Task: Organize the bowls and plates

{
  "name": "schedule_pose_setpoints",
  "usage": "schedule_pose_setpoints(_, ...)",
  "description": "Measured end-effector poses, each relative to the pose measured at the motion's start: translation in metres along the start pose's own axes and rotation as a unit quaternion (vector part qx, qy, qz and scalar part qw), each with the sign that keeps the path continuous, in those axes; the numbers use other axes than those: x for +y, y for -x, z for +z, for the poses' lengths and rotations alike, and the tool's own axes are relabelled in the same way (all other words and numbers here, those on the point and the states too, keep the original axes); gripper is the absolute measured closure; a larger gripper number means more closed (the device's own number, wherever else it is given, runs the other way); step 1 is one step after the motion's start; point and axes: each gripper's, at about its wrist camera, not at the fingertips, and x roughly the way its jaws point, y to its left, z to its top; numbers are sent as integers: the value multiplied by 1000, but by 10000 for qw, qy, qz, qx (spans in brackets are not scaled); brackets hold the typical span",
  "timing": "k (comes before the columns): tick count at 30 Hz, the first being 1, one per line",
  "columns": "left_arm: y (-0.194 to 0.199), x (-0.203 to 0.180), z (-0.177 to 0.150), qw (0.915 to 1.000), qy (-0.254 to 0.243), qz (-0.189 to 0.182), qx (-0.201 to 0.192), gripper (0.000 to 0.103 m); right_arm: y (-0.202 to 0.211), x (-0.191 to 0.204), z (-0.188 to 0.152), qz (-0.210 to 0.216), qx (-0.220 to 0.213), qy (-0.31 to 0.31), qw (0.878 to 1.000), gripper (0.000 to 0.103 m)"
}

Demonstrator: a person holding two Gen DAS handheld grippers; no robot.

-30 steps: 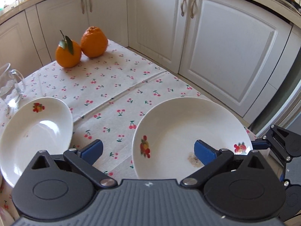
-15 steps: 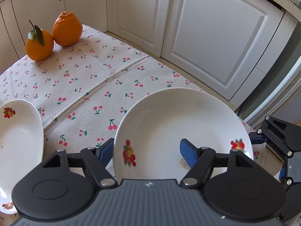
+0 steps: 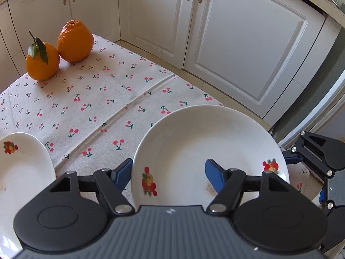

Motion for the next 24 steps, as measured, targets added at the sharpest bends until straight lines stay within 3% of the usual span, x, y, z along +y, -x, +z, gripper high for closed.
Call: schedule_pose_setpoints(24, -18, 30, 34, 9996, 127, 62, -248, 32, -38, -37, 37, -105, -6, 102, 9999, 8)
